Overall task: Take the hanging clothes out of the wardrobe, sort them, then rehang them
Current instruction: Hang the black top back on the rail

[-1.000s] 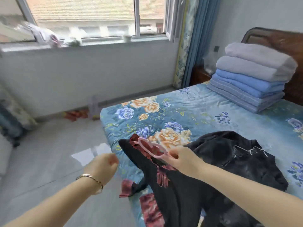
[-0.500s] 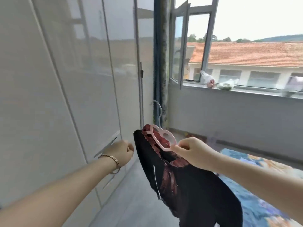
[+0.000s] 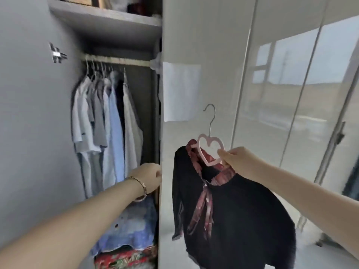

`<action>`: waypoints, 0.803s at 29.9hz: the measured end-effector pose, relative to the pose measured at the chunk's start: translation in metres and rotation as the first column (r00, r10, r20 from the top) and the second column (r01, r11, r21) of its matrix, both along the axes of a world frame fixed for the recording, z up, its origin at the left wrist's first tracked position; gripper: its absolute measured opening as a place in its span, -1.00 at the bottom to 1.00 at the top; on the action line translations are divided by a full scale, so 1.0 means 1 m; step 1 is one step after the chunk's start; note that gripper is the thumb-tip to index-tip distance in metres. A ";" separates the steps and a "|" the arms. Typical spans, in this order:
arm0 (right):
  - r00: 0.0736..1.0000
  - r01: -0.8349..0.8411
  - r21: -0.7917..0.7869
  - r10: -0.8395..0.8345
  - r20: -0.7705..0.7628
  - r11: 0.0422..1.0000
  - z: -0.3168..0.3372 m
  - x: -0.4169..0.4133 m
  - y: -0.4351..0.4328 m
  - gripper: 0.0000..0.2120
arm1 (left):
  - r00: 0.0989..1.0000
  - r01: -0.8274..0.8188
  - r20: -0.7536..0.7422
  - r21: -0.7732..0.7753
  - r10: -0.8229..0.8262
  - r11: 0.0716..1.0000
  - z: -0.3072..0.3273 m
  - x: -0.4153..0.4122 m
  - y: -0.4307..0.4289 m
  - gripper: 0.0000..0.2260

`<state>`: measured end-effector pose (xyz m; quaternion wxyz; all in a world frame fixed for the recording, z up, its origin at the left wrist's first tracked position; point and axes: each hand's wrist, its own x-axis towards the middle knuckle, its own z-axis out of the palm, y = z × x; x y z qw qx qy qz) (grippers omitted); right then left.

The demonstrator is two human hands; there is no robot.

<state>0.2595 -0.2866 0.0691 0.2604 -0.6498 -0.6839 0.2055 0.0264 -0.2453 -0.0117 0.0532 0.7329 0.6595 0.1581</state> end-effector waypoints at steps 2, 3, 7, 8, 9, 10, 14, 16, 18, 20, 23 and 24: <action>1.000 -0.023 -0.027 0.024 0.004 0.999 0.007 -0.026 0.025 -0.66 | 0.996 -0.085 0.014 0.004 0.085 0.996 0.005 -0.030 0.004 -0.77; 0.998 -0.062 -0.037 0.063 0.017 0.997 0.011 -0.045 0.042 -0.67 | 0.992 -0.127 0.026 0.010 0.127 0.992 0.007 -0.050 0.008 -0.76; 0.990 -0.113 -0.059 0.117 0.083 0.992 0.015 -0.096 0.089 -0.73 | 0.978 -0.210 -0.006 0.033 0.210 0.977 0.019 -0.093 0.031 -0.76; 0.988 -0.121 -0.068 0.127 0.086 0.990 0.018 -0.110 0.100 -0.70 | 0.976 -0.219 -0.006 0.042 0.219 0.975 0.023 -0.104 0.040 -0.75; 0.987 -0.124 -0.084 0.131 0.092 0.989 0.020 -0.124 0.112 -0.67 | 0.975 -0.222 -0.001 0.046 0.223 0.974 0.028 -0.115 0.051 -0.74; 0.987 -0.125 -0.095 0.134 0.091 0.988 0.024 -0.138 0.125 -0.66 | 0.975 -0.224 0.012 0.051 0.224 0.973 0.033 -0.126 0.064 -0.75; 0.972 -0.127 -0.103 0.145 0.184 0.987 0.047 -0.181 0.176 -0.67 | 0.968 -0.238 0.100 0.094 0.229 0.967 0.061 -0.160 0.122 -0.79; 0.956 -0.073 -0.040 0.082 0.282 0.997 0.063 -0.204 0.195 -0.64 | 0.965 -0.239 0.139 0.134 0.220 0.962 0.078 -0.170 0.149 -0.77; 0.850 -0.090 -0.026 0.091 0.520 0.996 0.077 -0.220 0.219 -0.66 | 0.960 -0.234 0.196 0.163 0.201 0.958 0.093 -0.180 0.178 -0.80; 0.855 -0.132 0.009 0.109 0.508 0.991 0.085 -0.234 0.259 -0.77 | 0.954 -0.233 0.235 0.200 0.184 0.952 0.107 -0.189 0.205 -0.82; 0.872 -0.142 0.083 0.085 0.482 0.986 0.099 -0.259 0.289 -0.78 | 0.966 -0.217 0.195 0.261 0.169 0.941 0.130 -0.198 0.238 -0.80; 0.854 -0.164 0.082 0.100 0.511 0.983 0.105 -0.266 0.301 -0.75 | 0.970 -0.216 0.172 0.284 0.172 0.934 0.139 -0.202 0.249 -0.79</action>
